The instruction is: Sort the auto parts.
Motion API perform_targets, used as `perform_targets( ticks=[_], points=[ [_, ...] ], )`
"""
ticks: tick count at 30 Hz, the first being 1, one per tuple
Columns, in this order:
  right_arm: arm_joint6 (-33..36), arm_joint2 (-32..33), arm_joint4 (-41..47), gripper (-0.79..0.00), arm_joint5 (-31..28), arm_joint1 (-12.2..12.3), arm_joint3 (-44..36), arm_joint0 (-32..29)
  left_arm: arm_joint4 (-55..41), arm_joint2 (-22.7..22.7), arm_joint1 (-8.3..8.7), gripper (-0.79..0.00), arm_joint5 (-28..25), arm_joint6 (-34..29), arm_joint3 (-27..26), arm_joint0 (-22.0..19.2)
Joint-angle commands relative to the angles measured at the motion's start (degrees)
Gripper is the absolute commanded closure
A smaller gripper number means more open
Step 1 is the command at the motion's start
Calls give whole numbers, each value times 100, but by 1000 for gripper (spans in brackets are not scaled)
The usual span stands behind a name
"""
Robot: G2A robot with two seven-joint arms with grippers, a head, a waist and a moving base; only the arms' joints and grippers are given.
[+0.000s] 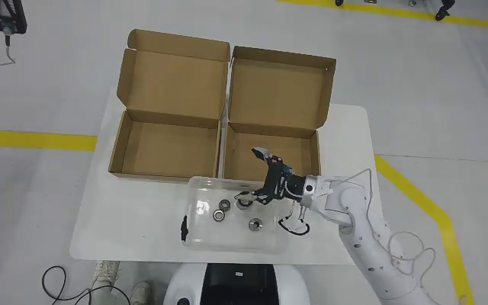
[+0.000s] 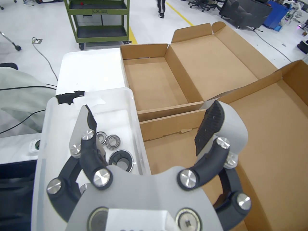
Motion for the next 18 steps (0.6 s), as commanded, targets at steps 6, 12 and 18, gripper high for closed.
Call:
perform_targets(
  ticks=[6,12,18],
  points=[
    [322,35,98,-785,-508,93,-195,-181,0,0,0,-785,0,0,0,0],
    [587,26,356,-785,-529,141,-155,-342,0,0,0,-785,0,0,0,0],
    [586,24,376,-785,-526,142,-146,-343,0,0,0,-785,0,0,0,0]
  ],
)
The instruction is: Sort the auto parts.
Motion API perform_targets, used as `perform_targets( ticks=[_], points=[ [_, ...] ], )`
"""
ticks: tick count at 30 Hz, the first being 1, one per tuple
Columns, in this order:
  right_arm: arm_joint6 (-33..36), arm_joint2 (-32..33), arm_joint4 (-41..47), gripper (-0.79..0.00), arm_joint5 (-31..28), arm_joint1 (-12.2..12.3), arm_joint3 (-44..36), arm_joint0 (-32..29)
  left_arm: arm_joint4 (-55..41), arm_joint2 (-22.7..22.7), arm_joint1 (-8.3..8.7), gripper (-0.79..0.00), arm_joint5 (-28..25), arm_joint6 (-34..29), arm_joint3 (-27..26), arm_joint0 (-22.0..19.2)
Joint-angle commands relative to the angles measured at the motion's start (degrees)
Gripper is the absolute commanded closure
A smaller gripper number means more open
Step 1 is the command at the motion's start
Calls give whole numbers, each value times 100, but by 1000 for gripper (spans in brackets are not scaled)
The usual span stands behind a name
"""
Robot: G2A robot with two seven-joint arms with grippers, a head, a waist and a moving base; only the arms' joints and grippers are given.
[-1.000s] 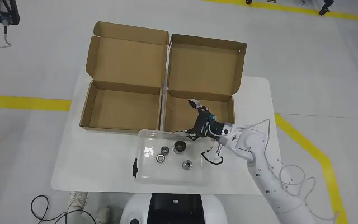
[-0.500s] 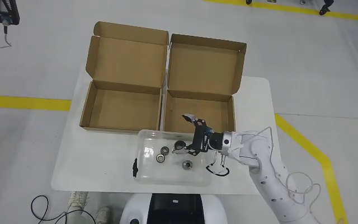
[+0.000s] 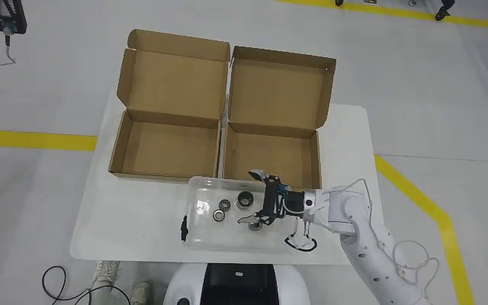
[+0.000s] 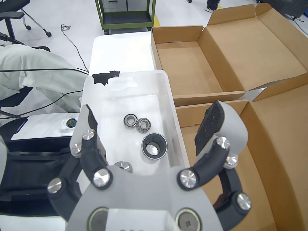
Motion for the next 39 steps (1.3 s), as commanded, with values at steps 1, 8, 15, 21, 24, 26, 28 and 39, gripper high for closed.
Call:
perform_targets(
  ticks=[1,8,15,21,24,26,28,39],
  points=[
    [0,0,-1,-785,0,0,-1,0,0,0,0,-785,0,0,0,0],
    [0,0,-1,-785,0,0,-1,0,0,0,0,-785,0,0,0,0],
    [-8,-13,-1,-785,35,0,-1,-24,0,0,0,-785,0,0,0,0],
    [90,4,-343,-785,-131,88,-464,-329,0,0,0,-785,0,0,0,0],
    [231,82,-562,-785,-111,143,-679,-532,0,0,0,-785,0,0,0,0],
    [286,112,-680,-776,-94,175,-765,-672,0,0,0,-785,0,0,0,0],
    [325,133,-757,-785,-46,200,-762,-775,0,0,0,-785,0,0,0,0],
    [603,-200,-880,-699,283,213,-255,-735,0,0,0,-785,0,0,0,0]
  ],
)
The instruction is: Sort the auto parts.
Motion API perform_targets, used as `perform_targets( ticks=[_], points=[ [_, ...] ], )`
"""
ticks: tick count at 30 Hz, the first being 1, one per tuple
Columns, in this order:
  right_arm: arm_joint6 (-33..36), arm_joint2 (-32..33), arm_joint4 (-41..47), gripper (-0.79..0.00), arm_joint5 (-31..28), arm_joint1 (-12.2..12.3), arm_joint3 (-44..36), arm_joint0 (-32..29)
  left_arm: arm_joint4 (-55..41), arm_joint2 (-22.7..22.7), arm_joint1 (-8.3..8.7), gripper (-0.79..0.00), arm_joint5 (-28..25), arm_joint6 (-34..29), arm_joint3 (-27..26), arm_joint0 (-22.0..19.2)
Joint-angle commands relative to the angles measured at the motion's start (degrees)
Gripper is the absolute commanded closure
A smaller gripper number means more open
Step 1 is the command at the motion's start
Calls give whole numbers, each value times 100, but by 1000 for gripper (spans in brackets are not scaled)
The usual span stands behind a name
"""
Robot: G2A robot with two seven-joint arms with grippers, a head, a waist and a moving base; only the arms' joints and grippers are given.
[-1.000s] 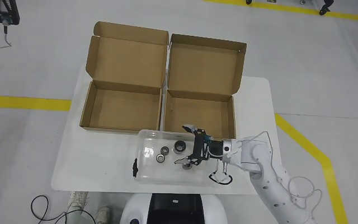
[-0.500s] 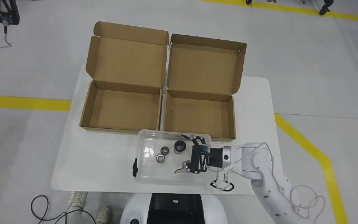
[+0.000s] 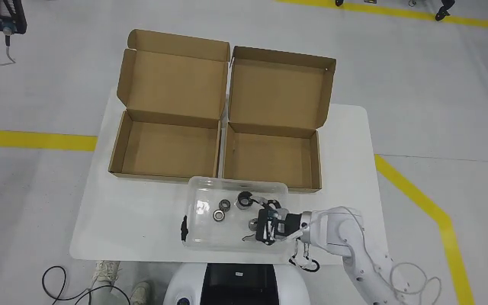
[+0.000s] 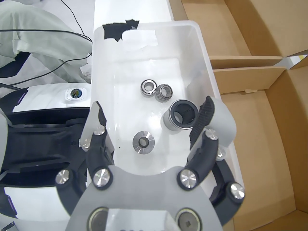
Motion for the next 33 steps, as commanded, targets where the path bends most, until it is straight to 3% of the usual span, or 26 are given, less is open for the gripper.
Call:
perform_targets(
  ticks=[1,6,17,26,33],
  points=[
    [77,-91,3,-702,108,-11,108,54,0,0,0,-785,0,0,0,0],
    [229,-300,-36,-770,417,-47,342,241,0,0,0,-785,0,0,0,0],
    [332,-554,19,-705,969,-105,750,504,0,0,0,-785,0,0,0,0],
    [282,-786,89,-708,1075,-160,1041,797,0,0,0,-785,0,0,0,0],
    [128,-1071,50,-702,795,-202,1162,1041,0,0,0,-785,0,0,0,0]
  ],
)
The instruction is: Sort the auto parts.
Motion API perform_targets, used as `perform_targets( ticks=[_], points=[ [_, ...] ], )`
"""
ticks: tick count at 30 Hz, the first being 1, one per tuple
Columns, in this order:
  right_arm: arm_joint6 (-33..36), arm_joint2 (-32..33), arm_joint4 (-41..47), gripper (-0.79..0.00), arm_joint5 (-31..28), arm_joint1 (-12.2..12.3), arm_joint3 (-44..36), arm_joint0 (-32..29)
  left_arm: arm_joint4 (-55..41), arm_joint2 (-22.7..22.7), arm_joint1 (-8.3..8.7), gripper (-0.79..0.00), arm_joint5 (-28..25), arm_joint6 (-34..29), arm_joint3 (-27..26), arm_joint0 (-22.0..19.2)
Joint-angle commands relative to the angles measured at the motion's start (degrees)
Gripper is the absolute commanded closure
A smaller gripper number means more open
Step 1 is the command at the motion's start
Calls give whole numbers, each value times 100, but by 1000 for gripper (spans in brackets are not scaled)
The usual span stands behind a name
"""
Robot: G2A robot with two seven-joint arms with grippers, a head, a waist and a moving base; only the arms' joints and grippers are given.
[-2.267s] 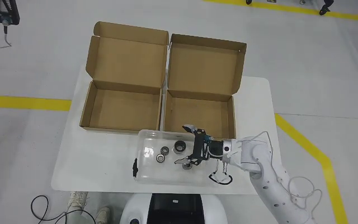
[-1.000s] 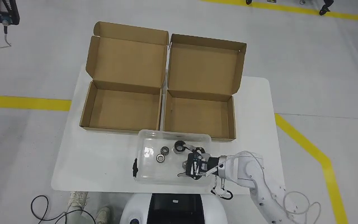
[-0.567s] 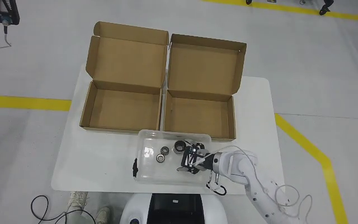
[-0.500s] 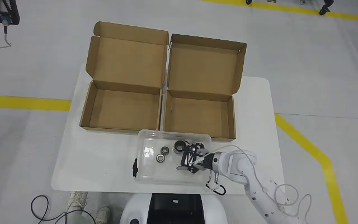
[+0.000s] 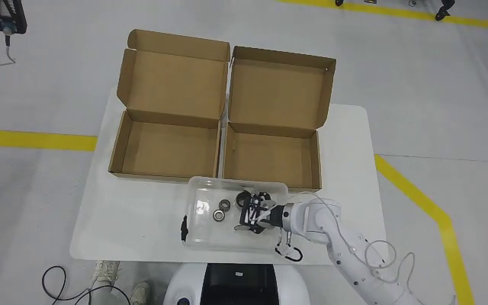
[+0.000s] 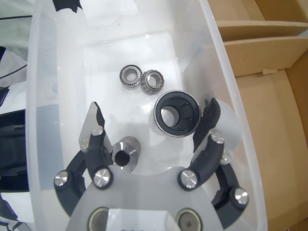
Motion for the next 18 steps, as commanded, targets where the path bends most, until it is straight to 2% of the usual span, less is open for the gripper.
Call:
perform_targets(
  ticks=[1,8,18],
  points=[
    [-7,-34,-5,-702,10,-6,33,33,0,0,0,-785,0,0,0,0],
    [85,-100,-34,-730,105,-19,101,158,0,0,0,-785,0,0,0,0],
    [74,-445,9,-690,211,-130,469,486,0,0,0,-785,0,0,0,0]
  ],
)
